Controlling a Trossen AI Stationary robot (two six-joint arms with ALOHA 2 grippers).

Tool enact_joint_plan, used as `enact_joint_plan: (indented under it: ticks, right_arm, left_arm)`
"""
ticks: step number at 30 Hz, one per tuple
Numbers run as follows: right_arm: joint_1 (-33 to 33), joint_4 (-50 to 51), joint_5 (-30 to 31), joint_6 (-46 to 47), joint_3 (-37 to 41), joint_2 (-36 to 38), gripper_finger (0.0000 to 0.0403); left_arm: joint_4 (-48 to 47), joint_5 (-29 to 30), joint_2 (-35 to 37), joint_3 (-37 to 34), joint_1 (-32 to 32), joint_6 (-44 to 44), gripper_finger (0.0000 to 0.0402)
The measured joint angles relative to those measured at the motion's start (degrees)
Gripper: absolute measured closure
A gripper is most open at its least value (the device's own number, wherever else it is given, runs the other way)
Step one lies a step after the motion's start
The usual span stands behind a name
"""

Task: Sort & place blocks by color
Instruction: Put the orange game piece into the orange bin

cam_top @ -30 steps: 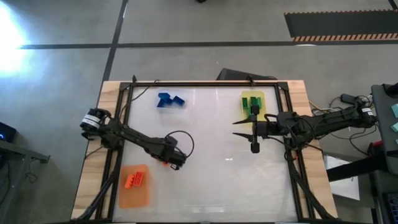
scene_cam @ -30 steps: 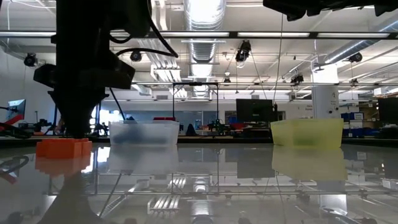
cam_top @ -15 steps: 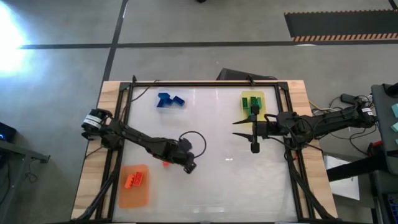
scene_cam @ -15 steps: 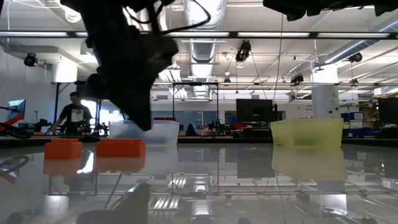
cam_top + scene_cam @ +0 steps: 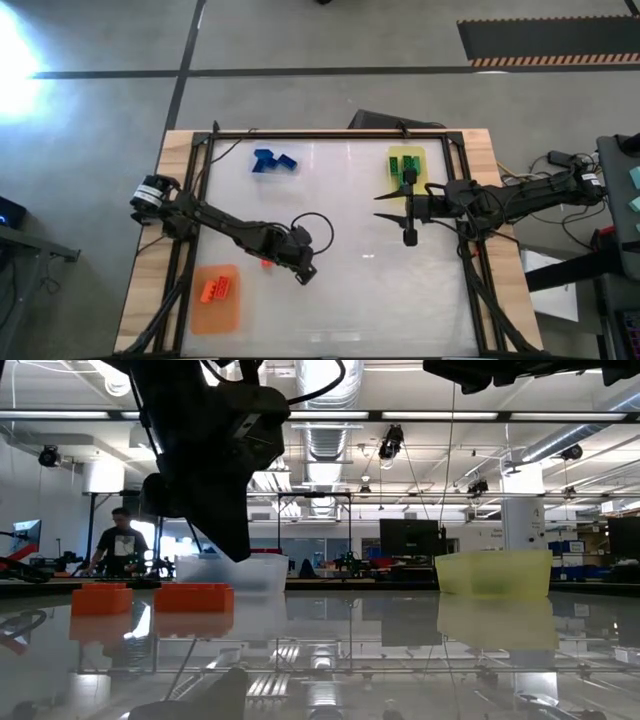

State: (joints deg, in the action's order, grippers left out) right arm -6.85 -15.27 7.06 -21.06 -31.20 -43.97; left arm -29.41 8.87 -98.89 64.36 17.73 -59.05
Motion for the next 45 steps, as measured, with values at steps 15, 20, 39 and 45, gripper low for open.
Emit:
enact_joint_plan:
  ticks: [15,20,39,45]
  right_arm:
    - [0.0,0.0,0.0,0.0,0.0,0.0,0.0236]
    - [0.0,0.0,0.0,0.0,0.0,0.0,0.0237]
    - [0.0,0.0,0.0,0.0,0.0,0.0,0.0236]
    - [0.0,0.0,0.0,0.0,0.0,0.0,0.0236]
  left_arm:
    - [0.5,-0.4,0.0,0.0,0.0,0.0,0.0395]
    - [0.5,-0.4,0.0,0.0,0.0,0.0,0.0395]
    - [-0.1,-8.3,0.1,0.0,0.0,19.5,0.0395]
    - [-4.9,-9.3,0.1,0.0,0.0,29.1,0.0391]
